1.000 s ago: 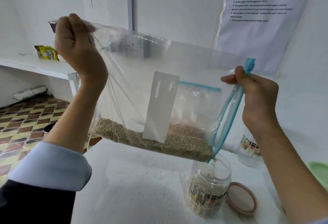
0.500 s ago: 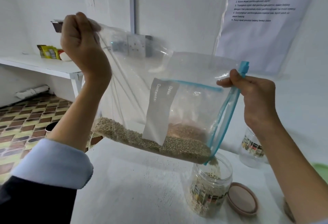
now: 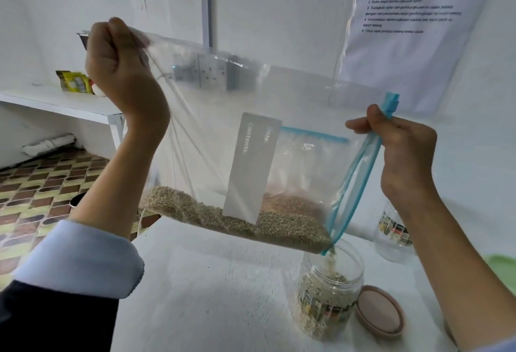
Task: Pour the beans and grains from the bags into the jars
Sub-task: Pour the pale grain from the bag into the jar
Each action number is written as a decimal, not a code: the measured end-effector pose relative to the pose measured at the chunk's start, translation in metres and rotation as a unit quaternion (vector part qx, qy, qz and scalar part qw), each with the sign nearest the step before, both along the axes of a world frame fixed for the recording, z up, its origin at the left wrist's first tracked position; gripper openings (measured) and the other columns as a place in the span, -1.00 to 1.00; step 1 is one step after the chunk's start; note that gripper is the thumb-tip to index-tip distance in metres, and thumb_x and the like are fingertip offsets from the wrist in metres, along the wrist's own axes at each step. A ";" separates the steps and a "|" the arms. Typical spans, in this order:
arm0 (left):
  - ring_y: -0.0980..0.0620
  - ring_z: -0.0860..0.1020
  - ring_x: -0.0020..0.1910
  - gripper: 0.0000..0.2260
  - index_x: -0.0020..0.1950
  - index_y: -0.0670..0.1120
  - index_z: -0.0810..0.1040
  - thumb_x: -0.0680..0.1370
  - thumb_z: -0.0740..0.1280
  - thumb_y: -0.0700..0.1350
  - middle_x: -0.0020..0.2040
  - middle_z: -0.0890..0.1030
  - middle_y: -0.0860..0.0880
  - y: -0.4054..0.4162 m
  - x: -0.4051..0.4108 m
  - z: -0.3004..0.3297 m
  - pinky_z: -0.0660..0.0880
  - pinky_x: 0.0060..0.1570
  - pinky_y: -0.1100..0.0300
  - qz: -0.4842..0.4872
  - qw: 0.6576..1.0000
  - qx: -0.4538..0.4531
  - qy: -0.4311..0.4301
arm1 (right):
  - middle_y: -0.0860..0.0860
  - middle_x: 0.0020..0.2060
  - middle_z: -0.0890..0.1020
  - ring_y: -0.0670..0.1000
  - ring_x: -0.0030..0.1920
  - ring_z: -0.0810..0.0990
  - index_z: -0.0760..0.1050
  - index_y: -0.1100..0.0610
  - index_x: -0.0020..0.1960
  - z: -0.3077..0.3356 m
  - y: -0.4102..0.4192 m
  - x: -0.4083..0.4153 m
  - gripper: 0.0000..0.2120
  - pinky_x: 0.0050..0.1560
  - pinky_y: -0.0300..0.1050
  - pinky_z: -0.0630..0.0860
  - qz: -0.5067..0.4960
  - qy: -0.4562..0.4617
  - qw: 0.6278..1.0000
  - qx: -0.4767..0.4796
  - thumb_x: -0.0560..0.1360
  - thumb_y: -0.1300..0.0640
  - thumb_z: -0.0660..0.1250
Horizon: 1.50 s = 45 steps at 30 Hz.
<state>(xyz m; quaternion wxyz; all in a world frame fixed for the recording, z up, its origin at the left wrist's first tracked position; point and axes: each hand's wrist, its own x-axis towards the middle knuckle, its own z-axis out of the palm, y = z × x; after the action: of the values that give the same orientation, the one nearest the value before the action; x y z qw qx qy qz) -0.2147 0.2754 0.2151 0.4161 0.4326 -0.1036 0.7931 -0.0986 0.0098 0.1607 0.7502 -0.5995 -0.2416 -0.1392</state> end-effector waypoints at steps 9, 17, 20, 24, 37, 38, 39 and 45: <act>0.24 0.31 -0.48 -0.66 -0.34 -0.01 0.33 0.58 0.13 -0.32 -0.51 0.45 0.19 0.000 0.000 0.001 0.23 -0.41 0.37 -0.009 1.000 0.002 0.006 | -0.11 -0.35 0.69 -0.12 -0.19 0.63 0.63 0.04 -0.31 -0.001 0.003 0.003 -0.76 -0.04 -0.36 0.46 0.016 0.004 1.000 -0.019 0.52 0.06 0.36; 0.27 0.32 -0.46 -0.67 -0.33 0.01 0.31 0.58 0.13 -0.31 -0.51 0.43 0.23 -0.003 0.002 -0.002 0.24 -0.37 0.39 -0.003 1.000 -0.003 0.015 | -0.07 -0.33 0.70 -0.06 -0.14 0.63 0.66 0.02 -0.37 -0.003 -0.001 0.007 -0.72 0.11 -0.22 0.46 0.025 0.003 0.999 -0.033 0.50 0.05 0.38; 0.19 0.33 -0.46 -0.68 -0.34 0.00 0.35 0.58 0.14 -0.29 -0.48 0.46 0.18 0.001 0.004 -0.004 0.26 -0.39 0.33 -0.008 1.000 -0.002 0.003 | -0.08 -0.33 0.70 -0.07 -0.18 0.62 0.64 0.04 -0.30 -0.004 -0.003 0.006 -0.76 0.04 -0.27 0.47 0.011 0.002 1.000 -0.019 0.52 0.06 0.36; 0.26 0.33 -0.45 -0.68 -0.33 0.00 0.34 0.58 0.14 -0.29 -0.50 0.45 0.20 0.001 0.006 -0.004 0.27 -0.35 0.35 -0.005 1.000 0.000 0.011 | -0.09 -0.34 0.70 -0.12 -0.19 0.62 0.65 0.09 -0.25 -0.005 -0.007 0.003 -0.80 0.09 -0.27 0.46 0.017 -0.006 0.999 -0.037 0.51 0.06 0.37; 0.25 0.31 -0.48 -0.66 -0.33 0.00 0.30 0.58 0.12 -0.32 -0.53 0.41 0.20 -0.002 0.007 -0.003 0.24 -0.39 0.38 -0.002 1.000 0.006 -0.004 | -0.06 -0.33 0.70 -0.02 -0.16 0.64 0.67 -0.02 -0.39 -0.008 -0.014 -0.007 -0.71 0.20 -0.09 0.49 0.009 0.001 1.000 -0.003 0.49 0.06 0.39; 0.18 0.32 -0.49 -0.68 -0.34 -0.02 0.32 0.58 0.13 -0.30 -0.51 0.43 0.19 0.001 0.006 -0.002 0.25 -0.41 0.33 0.003 1.000 0.006 -0.010 | -0.05 -0.32 0.71 -0.01 -0.16 0.63 0.67 -0.02 -0.40 -0.007 -0.015 -0.007 -0.70 0.20 -0.08 0.51 0.004 0.005 1.000 0.012 0.50 0.06 0.39; 0.13 0.32 -0.49 -0.70 -0.34 -0.02 0.33 0.58 0.15 -0.26 -0.50 0.44 0.17 0.002 0.006 -0.001 0.25 -0.43 0.30 0.005 1.000 0.005 -0.012 | -0.04 -0.32 0.71 -0.01 -0.16 0.63 0.67 -0.01 -0.41 -0.004 -0.015 -0.008 -0.70 0.20 -0.07 0.51 0.005 0.008 1.000 0.017 0.50 0.07 0.39; 0.08 0.30 -0.50 -0.73 -0.33 -0.03 0.34 0.57 0.16 -0.20 -0.48 0.44 0.14 0.001 0.002 0.001 0.22 -0.46 0.29 0.031 0.999 0.011 -0.004 | -0.04 -0.32 0.71 -0.06 -0.20 0.62 0.65 0.04 -0.39 0.000 -0.012 -0.009 -0.72 0.24 -0.05 0.47 0.013 0.028 0.999 -0.012 0.49 0.07 0.39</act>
<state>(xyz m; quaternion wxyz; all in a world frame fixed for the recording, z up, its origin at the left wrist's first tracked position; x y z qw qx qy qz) -0.2125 0.2759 0.2159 0.3862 0.4366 -0.1002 0.8063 -0.1074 -0.0024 0.1611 0.7515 -0.6086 -0.2301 -0.1094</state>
